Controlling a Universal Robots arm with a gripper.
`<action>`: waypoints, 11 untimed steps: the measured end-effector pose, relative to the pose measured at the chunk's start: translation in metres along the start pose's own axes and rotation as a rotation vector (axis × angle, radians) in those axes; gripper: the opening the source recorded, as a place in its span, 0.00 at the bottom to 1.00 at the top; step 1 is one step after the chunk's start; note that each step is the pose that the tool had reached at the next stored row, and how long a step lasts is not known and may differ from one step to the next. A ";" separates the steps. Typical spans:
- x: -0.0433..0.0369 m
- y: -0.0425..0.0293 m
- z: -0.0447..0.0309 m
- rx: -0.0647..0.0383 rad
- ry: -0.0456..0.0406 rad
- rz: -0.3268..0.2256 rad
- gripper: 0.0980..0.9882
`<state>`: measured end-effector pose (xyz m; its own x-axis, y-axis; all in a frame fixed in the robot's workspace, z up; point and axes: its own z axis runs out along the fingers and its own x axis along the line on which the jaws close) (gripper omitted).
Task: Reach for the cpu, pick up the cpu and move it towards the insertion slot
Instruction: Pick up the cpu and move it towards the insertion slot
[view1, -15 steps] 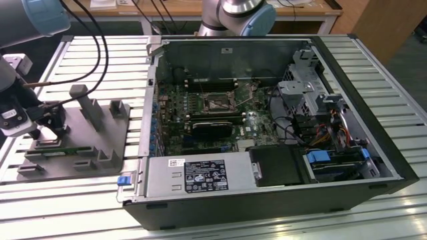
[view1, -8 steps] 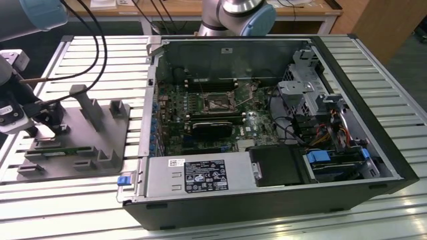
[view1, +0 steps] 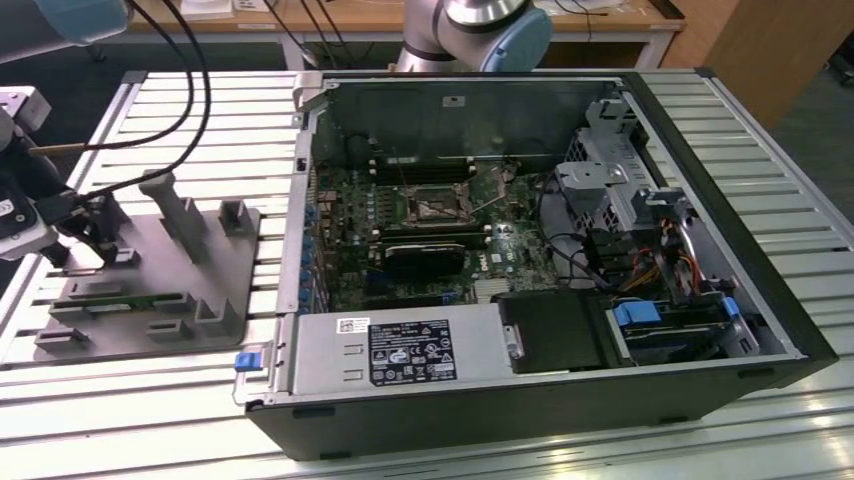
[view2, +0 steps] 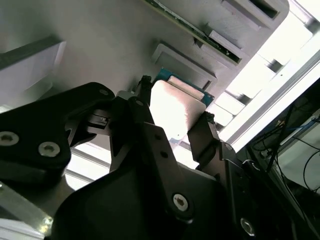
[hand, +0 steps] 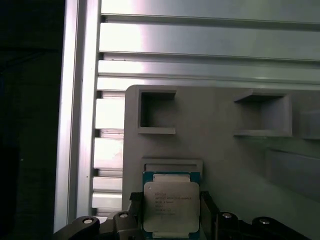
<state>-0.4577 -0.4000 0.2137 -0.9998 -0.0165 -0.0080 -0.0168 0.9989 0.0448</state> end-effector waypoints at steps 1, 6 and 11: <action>0.0000 0.0001 -0.0017 0.000 0.0001 0.000 0.50; -0.0001 0.0004 -0.0102 0.000 0.0000 0.000 0.50; -0.0001 0.0008 -0.0175 0.000 0.0000 0.000 0.50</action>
<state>-0.4577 -0.4000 0.2312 -0.9998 -0.0165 -0.0080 -0.0169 0.9989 0.0448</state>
